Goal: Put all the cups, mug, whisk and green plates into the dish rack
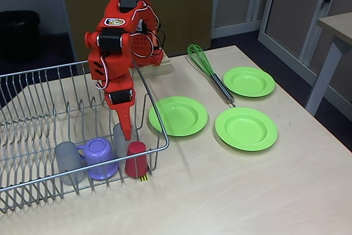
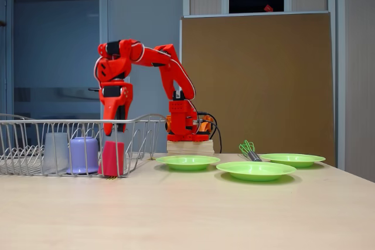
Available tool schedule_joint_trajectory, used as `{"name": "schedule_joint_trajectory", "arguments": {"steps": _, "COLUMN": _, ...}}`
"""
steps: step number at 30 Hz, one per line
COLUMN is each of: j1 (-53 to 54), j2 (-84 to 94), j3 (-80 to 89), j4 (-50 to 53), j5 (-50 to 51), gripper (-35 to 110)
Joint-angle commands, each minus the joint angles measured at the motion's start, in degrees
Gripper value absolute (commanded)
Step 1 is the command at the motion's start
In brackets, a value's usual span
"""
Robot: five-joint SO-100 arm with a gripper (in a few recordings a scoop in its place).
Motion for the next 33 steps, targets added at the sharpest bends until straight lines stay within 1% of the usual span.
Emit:
{"name": "schedule_joint_trajectory", "arguments": {"steps": 1, "j1": -1.0, "j2": 5.2, "j3": -0.1, "j4": 1.3, "j5": -1.4, "gripper": 35}}
{"name": "schedule_joint_trajectory", "arguments": {"steps": 11, "j1": -3.3, "j2": 15.6, "j3": 3.2, "j4": 2.3, "j5": -1.0, "gripper": 32}}
{"name": "schedule_joint_trajectory", "arguments": {"steps": 14, "j1": -5.2, "j2": 20.0, "j3": 5.5, "j4": 2.0, "j5": 0.5, "gripper": 30}}
{"name": "schedule_joint_trajectory", "arguments": {"steps": 18, "j1": -9.7, "j2": 26.1, "j3": 10.8, "j4": 1.6, "j5": 5.0, "gripper": 30}}
{"name": "schedule_joint_trajectory", "arguments": {"steps": 23, "j1": -18.6, "j2": 34.5, "j3": 20.0, "j4": 0.1, "j5": 17.6, "gripper": 31}}
{"name": "schedule_joint_trajectory", "arguments": {"steps": 25, "j1": -23.1, "j2": 37.2, "j3": 23.6, "j4": -0.6, "j5": 25.0, "gripper": 31}}
{"name": "schedule_joint_trajectory", "arguments": {"steps": 28, "j1": -30.8, "j2": 40.5, "j3": 28.8, "j4": -3.0, "j5": 38.8, "gripper": 28}}
{"name": "schedule_joint_trajectory", "arguments": {"steps": 30, "j1": -35.9, "j2": 42.7, "j3": 32.5, "j4": -5.0, "j5": 49.9, "gripper": 26}}
{"name": "schedule_joint_trajectory", "arguments": {"steps": 33, "j1": -42.9, "j2": 46.4, "j3": 39.4, "j4": -9.7, "j5": 64.0, "gripper": 21}}
